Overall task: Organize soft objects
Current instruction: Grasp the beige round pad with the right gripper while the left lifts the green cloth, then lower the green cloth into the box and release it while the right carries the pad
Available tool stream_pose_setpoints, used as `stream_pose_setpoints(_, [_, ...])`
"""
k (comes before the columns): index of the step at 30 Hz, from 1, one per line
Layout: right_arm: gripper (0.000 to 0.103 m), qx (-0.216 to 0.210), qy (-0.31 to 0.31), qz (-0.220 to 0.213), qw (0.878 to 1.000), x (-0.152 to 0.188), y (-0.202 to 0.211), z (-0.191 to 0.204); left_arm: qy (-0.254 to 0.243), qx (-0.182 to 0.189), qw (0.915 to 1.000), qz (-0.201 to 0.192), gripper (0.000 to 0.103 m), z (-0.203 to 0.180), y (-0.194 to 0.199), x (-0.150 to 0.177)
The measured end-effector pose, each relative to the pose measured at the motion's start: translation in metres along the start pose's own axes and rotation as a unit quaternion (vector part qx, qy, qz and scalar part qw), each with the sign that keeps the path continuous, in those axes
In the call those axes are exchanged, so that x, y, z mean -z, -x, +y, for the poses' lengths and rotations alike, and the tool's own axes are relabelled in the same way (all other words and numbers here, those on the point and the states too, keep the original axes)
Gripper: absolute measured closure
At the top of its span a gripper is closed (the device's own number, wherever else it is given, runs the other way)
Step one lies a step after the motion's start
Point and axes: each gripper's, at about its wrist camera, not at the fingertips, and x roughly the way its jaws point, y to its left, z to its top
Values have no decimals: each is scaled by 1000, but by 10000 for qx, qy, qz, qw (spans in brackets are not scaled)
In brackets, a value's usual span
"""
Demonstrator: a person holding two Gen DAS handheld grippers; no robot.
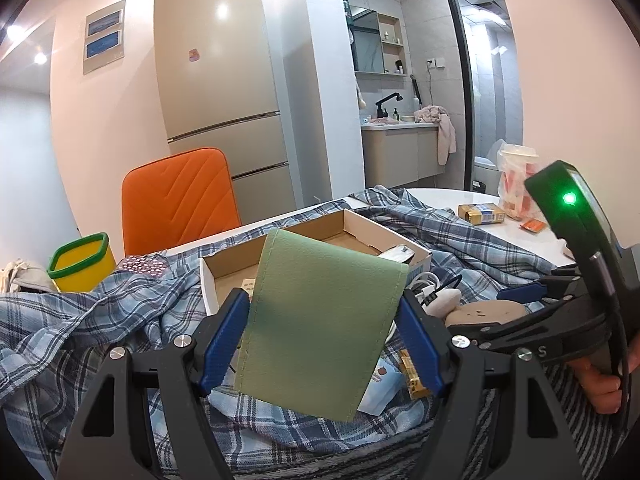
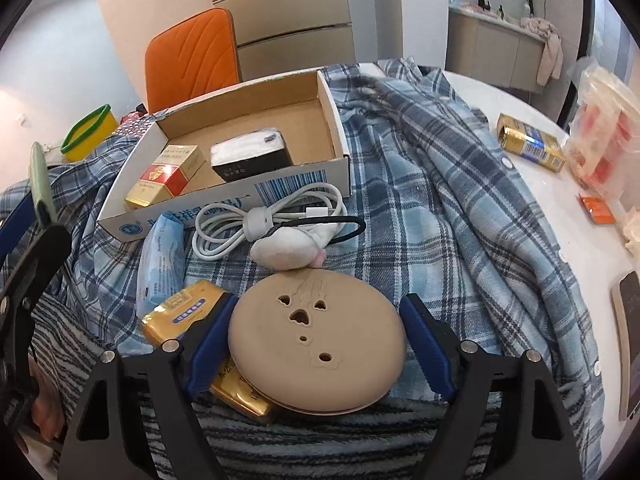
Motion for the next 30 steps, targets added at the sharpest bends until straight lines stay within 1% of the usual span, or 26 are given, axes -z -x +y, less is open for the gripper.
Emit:
stream_pose_setpoints(4, [19,48,228,-471,9986,3,17,10,89,-85,9999,-108,30,5,4,0])
stream_pose_setpoints(11, [19,-44,477,-1094,9928,4,39,19,156,-300,9990,-290,30,8,12,-1])
stream_pose_setpoints(16, [19,-92,620,-1388,9883,6,49,25,243,-460,9980,-353,30,12,15,-1])
stream_pose_setpoints(19, [19,-45,715,-1562,9851,6,57,29,281,-632,9963,-507,30,14,22,-4])
stream_pose_setpoints(21, [19,55,774,-1694,9825,5,63,31,324,-885,9928,-734,30,15,32,-7])
stream_pose_setpoints(24, [19,99,900,-1901,9776,-2,76,37,350,-1049,9890,-980,30,16,43,-16])
stream_pose_setpoints(27, [19,136,904,-2223,9707,-14,94,42,412,-1155,9851,-1204,30,17,53,-27])
stream_pose_setpoints(30, [19,211,973,-2821,9542,-28,118,50,422,-1243,9810,-1430,30,15,59,-38])
